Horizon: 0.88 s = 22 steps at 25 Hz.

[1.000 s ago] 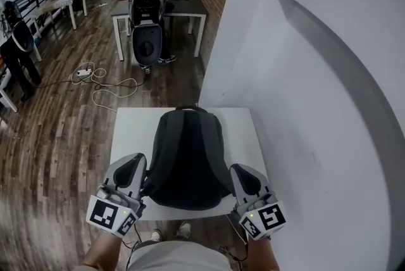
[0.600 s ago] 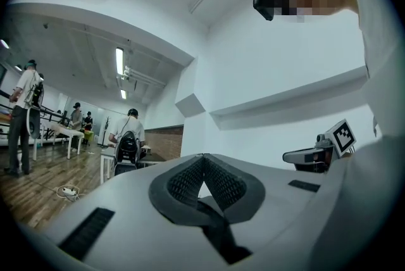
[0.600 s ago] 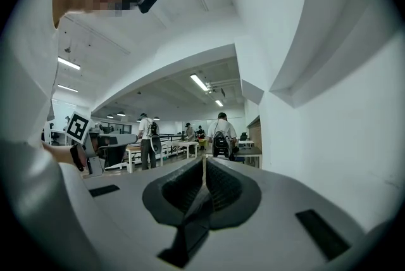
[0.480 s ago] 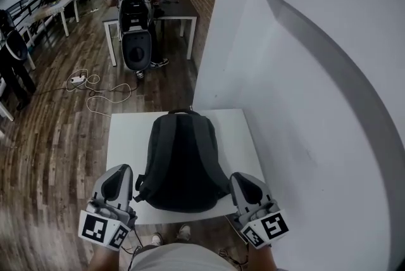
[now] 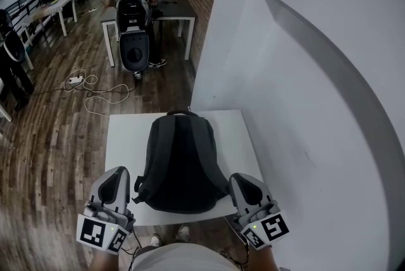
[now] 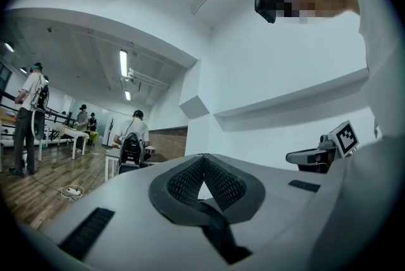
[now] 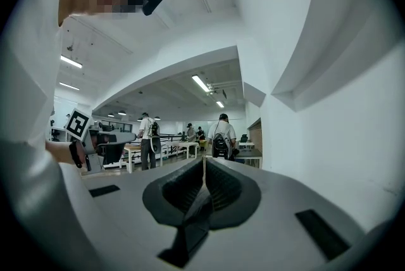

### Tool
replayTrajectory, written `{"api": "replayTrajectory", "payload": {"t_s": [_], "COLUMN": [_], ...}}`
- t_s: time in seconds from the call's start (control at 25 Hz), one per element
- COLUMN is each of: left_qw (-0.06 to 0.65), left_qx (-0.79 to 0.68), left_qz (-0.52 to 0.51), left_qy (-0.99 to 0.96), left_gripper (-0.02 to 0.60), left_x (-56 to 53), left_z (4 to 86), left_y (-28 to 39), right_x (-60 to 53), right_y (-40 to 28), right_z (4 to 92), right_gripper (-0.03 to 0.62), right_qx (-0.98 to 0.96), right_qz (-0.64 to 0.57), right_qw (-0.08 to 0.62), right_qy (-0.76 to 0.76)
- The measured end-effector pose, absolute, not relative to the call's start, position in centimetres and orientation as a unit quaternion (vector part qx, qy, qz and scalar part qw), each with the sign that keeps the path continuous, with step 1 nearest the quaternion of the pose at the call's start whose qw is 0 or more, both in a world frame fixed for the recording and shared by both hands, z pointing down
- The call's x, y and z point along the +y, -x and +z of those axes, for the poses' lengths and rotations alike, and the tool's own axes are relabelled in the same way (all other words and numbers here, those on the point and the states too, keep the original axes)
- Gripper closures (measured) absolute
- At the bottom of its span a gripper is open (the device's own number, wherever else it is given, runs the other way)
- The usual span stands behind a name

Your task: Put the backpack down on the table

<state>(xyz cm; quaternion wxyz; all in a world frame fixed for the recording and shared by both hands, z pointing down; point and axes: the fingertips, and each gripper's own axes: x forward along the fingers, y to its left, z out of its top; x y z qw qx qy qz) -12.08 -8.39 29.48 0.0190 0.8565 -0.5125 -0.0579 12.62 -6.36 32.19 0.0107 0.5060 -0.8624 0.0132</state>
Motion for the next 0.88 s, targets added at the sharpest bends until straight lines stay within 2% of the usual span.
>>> {"api": "replayTrajectory", "payload": {"t_s": [0.88], "left_qw": [0.029], "left_qx": [-0.506], "left_qz": [-0.065], "left_qy": [-0.860], "left_gripper": [0.565], "left_x": [-8.4], "left_z": [30.6], "left_y": [10.7], "right_x": [-6.0], "right_y": [-13.8], "right_z": [32.0], "right_gripper": [0.551], "right_qx": [-0.852], "right_qz": [0.004], "right_qw": [0.001], "right_qy": [-0.524]}}
